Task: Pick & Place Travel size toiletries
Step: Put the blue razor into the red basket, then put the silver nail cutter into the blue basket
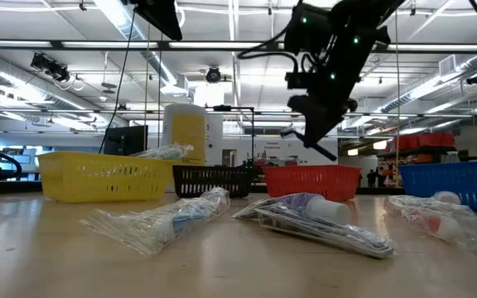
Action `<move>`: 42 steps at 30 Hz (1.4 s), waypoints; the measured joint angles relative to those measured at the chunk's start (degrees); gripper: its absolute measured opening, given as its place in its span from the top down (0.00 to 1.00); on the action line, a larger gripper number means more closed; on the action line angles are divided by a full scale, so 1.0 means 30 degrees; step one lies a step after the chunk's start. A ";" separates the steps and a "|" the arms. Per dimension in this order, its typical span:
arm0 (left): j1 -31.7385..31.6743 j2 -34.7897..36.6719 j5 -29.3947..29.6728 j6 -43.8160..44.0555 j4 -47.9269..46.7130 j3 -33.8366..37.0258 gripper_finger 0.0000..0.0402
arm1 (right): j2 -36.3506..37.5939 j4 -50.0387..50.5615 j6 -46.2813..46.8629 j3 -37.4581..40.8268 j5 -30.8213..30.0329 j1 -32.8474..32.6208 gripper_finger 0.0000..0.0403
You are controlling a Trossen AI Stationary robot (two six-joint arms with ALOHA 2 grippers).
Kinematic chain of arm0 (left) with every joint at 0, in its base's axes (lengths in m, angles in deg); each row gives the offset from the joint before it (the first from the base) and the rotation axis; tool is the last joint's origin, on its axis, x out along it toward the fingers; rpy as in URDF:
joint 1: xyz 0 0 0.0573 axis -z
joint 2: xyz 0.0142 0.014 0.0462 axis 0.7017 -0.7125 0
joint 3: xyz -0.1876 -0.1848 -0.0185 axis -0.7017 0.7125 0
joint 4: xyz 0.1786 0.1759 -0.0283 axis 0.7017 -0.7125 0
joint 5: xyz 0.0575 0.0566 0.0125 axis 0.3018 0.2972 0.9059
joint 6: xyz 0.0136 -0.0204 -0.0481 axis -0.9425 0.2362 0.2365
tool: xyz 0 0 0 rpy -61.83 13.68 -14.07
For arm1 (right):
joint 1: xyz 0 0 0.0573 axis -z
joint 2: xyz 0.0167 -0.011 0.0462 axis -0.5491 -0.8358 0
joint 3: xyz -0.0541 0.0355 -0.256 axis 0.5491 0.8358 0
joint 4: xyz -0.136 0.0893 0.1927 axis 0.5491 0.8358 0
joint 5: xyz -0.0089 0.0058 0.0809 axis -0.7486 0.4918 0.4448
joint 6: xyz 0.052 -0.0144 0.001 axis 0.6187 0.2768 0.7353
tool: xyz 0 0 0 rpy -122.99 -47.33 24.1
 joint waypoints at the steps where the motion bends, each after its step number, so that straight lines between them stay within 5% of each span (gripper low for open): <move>1: 0.0000 0.0000 0.0028 0.0004 0.0008 0.0000 0.72 | -0.0119 -0.0178 -0.0259 0.0127 0.0339 0.0109 0.90; 13: 0.0000 0.0000 0.0063 0.0581 -0.0024 0.0000 0.72 | -0.0630 -0.0833 -0.1032 0.1057 0.2718 0.0381 0.85; 26: 0.0000 0.0000 0.0146 0.0939 -0.0014 0.0000 0.72 | -0.0630 -0.1378 -0.1134 0.1672 0.2416 0.0465 0.80; 34: -0.0007 0.0000 0.0139 0.0354 -0.0134 0.0000 0.72 | 0.0305 -0.0283 -0.2059 0.0821 0.6688 -0.0763 0.80; 42: -0.0007 0.0000 -0.0461 0.1002 -0.0880 0.0000 0.72 | 0.1809 0.1291 -0.1457 0.0594 0.8037 -0.3695 0.80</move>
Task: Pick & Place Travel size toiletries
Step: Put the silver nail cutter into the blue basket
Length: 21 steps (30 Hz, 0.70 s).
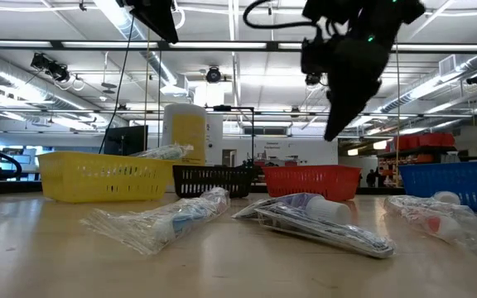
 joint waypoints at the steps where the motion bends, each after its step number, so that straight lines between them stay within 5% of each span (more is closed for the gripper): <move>1: 0.0000 0.0000 -0.0032 0.0145 -0.0062 0.0000 0.72 | 0.0118 0.0469 0.0610 0.0000 0.0597 -0.0436 0.80; 6: 0.0000 0.0000 -0.0012 0.0491 -0.0214 0.0000 0.72 | 0.0140 0.2883 0.4046 0.0223 0.3826 -0.3026 0.80; 14: 0.0000 0.0000 0.0009 0.0928 -0.0140 0.0951 0.72 | 0.0118 0.2465 1.2897 0.2186 0.5039 -0.5957 0.80; 21: 0.0015 -0.0007 -0.0100 0.1552 -0.0257 0.1158 0.72 | 0.0111 0.2337 1.5831 0.3557 0.6237 -0.6242 0.80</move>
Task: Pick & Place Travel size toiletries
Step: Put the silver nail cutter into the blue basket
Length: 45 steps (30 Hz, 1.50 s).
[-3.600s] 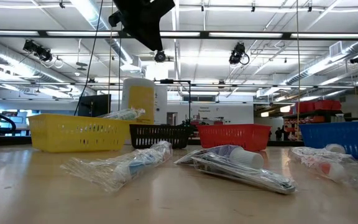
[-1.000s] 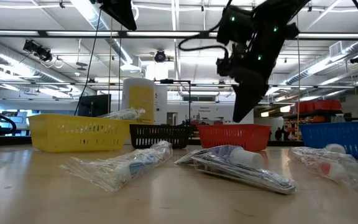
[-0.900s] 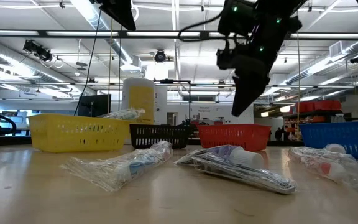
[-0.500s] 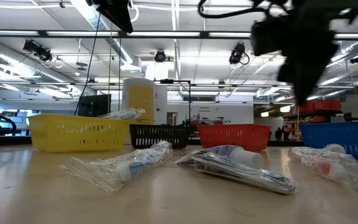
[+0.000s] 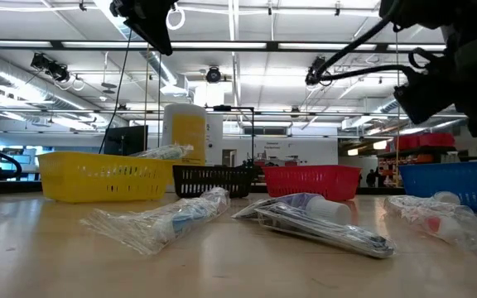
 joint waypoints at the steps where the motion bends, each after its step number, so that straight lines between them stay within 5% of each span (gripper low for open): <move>1: -0.0001 0.0000 0.0000 0.0008 0.0000 0.0000 0.72 | 0.0000 -0.0118 0.0149 0.0091 0.0005 0.0000 0.80; 32: -0.0015 0.0000 0.0204 -0.0020 0.0153 0.0007 0.72 | 0.0000 -0.1264 0.0038 0.0341 -0.2733 -0.0934 0.80; 45: -0.0015 0.0000 0.0657 -0.0120 0.0153 0.0007 0.72 | 0.0000 -0.1266 -0.1541 0.0341 -0.1816 -0.0452 0.78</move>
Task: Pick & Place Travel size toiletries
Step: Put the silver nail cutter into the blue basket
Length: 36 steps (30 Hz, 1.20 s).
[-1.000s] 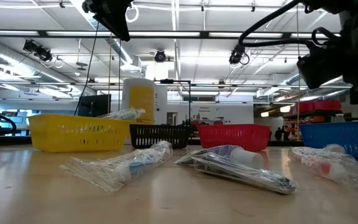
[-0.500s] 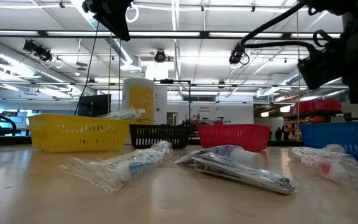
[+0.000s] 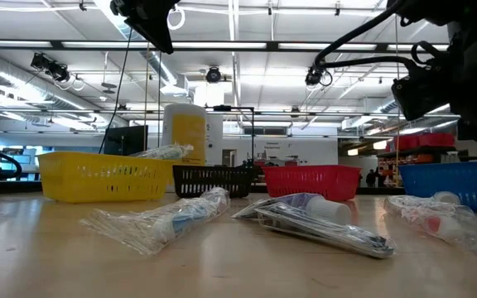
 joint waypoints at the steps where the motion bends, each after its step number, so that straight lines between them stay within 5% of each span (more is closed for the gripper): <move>1: 0.0000 0.0000 0.0013 -0.0004 0.0000 0.0000 0.72 | 0.0000 -0.0005 -0.0093 0.0000 -0.0017 0.0000 0.76; 13: 0.0000 0.0000 0.0035 -0.0004 -0.0006 0.0007 0.72 | -0.0179 -0.0645 0.2165 0.0007 0.0238 -0.0705 0.63; 31: 0.0000 0.0007 -0.0030 -0.0788 0.1130 0.0010 0.72 | -0.2742 -0.1672 0.3739 -0.0083 -0.2196 -0.2266 0.64; 36: 0.0000 0.0007 -0.0097 -0.1425 0.1766 0.0007 0.72 | -0.2833 -0.1567 0.4140 -0.0051 -0.2534 -0.2273 0.72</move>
